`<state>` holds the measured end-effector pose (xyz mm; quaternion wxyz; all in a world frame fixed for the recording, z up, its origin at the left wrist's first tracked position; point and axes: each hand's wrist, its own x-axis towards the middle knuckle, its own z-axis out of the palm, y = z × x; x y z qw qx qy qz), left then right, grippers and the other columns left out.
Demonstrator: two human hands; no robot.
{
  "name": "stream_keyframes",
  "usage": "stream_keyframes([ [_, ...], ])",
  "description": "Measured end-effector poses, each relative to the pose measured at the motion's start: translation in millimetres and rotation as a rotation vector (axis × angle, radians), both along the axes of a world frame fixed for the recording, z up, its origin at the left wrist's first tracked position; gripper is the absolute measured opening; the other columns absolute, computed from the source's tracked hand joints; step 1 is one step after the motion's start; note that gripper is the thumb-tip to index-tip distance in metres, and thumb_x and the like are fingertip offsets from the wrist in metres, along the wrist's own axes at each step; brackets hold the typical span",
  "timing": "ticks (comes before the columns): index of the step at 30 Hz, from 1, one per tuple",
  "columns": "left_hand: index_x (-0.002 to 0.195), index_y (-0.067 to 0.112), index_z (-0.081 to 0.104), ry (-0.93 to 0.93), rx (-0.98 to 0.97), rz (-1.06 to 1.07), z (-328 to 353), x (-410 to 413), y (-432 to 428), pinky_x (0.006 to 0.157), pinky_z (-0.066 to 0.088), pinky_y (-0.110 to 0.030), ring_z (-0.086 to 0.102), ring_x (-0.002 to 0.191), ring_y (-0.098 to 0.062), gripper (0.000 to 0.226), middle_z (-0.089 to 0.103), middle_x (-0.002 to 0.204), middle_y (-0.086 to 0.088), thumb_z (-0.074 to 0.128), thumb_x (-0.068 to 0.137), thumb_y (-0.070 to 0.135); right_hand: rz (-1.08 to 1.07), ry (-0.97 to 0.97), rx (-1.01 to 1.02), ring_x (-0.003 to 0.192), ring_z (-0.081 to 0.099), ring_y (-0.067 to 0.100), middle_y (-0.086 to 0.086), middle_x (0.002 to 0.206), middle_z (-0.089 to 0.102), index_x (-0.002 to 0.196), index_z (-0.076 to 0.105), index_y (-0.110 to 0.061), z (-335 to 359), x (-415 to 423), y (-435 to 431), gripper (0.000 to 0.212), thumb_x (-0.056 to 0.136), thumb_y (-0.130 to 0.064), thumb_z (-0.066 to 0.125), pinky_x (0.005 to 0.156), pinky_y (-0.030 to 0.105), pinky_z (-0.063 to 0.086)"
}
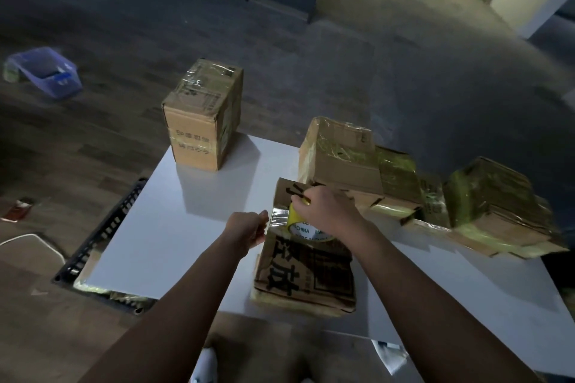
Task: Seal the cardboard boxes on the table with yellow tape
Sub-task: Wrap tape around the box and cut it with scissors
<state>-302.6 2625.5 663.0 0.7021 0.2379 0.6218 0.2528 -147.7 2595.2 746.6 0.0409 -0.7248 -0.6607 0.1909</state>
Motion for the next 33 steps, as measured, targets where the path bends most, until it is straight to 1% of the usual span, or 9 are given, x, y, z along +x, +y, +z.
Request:
stream_keyframes([
  [4, 0.072, 0.005, 0.054, -0.009, -0.031, -0.044, -6, 5, -5, 0.043, 0.042, -0.019, 0.048, 0.057, -0.017, 0.025, 0.050, 0.065, -0.009, 0.062, 0.093, 0.017, -0.013, 0.029, 0.026, 0.048, 0.035, 0.016, 0.001, 0.054, 0.035, 0.056, 0.036, -0.013, -5, 4, -5, 0.049, 0.096, -0.041, 0.045, 0.051, 0.030, 0.025],
  [8, 0.086, 0.000, 0.061, -0.011, -0.015, -0.012, -6, 14, -13, 0.063, 0.041, -0.029, 0.054, 0.075, -0.024, 0.028, 0.057, 0.080, -0.014, 0.062, 0.092, 0.027, -0.018, 0.028, 0.056, 0.048, 0.037, 0.016, 0.001, 0.053, 0.038, 0.056, 0.039, -0.012, -8, 5, -6, 0.049, 0.096, -0.041, 0.046, 0.052, 0.031, 0.027],
  [12, 0.076, 0.002, 0.058, -0.017, -0.079, 0.054, -4, 19, -11, 0.058, 0.044, -0.030, 0.054, 0.065, -0.022, 0.023, 0.056, 0.069, -0.011, 0.070, 0.085, 0.019, -0.027, 0.040, 0.059, 0.051, 0.043, 0.018, 0.003, 0.056, 0.045, 0.061, 0.050, -0.009, -11, 7, -5, 0.048, 0.095, -0.043, 0.045, 0.054, 0.030, 0.031],
  [16, 0.092, -0.003, 0.063, -0.094, -0.140, 0.082, -7, 19, -19, 0.069, 0.055, -0.037, 0.063, 0.073, -0.028, 0.031, 0.065, 0.082, -0.016, 0.068, 0.088, 0.027, -0.028, 0.040, 0.067, 0.053, 0.044, 0.020, 0.003, 0.055, 0.044, 0.062, 0.050, -0.008, -11, 7, -8, 0.048, 0.095, -0.043, 0.045, 0.054, 0.030, 0.031],
  [20, 0.079, 0.002, 0.060, 0.372, 0.259, -0.073, -7, 24, -18, 0.066, 0.045, -0.030, 0.058, 0.072, -0.025, 0.030, 0.062, 0.078, -0.011, 0.057, 0.093, 0.029, -0.021, 0.025, 0.091, 0.052, 0.041, 0.017, 0.002, 0.055, 0.042, 0.056, 0.041, -0.014, -9, 7, -10, 0.049, 0.096, -0.042, 0.045, 0.052, 0.030, 0.027],
  [23, 0.089, 0.014, 0.053, 0.529, 0.555, -0.109, 5, 32, -27, 0.068, 0.049, -0.033, 0.057, 0.077, -0.016, 0.027, 0.058, 0.086, 0.001, 0.054, 0.094, 0.040, -0.013, 0.038, 0.106, 0.051, 0.039, 0.015, 0.000, 0.054, 0.040, 0.053, 0.036, -0.019, -9, 6, -11, 0.049, 0.096, -0.042, 0.045, 0.054, 0.030, 0.026],
  [26, 0.093, 0.018, 0.049, 0.578, 0.603, -0.175, 0, 34, -32, 0.070, 0.050, -0.034, 0.054, 0.080, -0.013, 0.028, 0.054, 0.091, 0.003, 0.060, 0.090, 0.043, 0.015, 0.115, 0.131, 0.050, 0.038, 0.014, -0.001, 0.054, 0.040, 0.055, 0.038, -0.020, -11, 11, -11, 0.047, 0.096, -0.041, 0.047, 0.053, 0.029, 0.026],
  [31, 0.091, 0.014, 0.052, 0.555, 0.531, -0.168, -4, 32, -27, 0.065, 0.046, -0.033, 0.055, 0.077, -0.017, 0.031, 0.059, 0.089, -0.003, 0.060, 0.089, 0.043, -0.044, 0.450, 0.117, 0.058, 0.043, 0.010, -0.001, 0.065, 0.047, 0.074, 0.055, -0.011, -20, 35, -25, 0.042, 0.094, -0.048, 0.053, 0.056, 0.028, 0.033],
  [33, 0.089, 0.015, 0.051, 0.556, 0.535, -0.168, -4, 32, -28, 0.065, 0.047, -0.033, 0.055, 0.076, -0.017, 0.029, 0.058, 0.087, -0.003, 0.060, 0.090, 0.043, -0.027, 0.428, 0.119, 0.055, 0.040, 0.009, 0.000, 0.062, 0.043, 0.071, 0.054, -0.008, -20, 37, -27, 0.045, 0.094, -0.047, 0.053, 0.054, 0.027, 0.030],
])
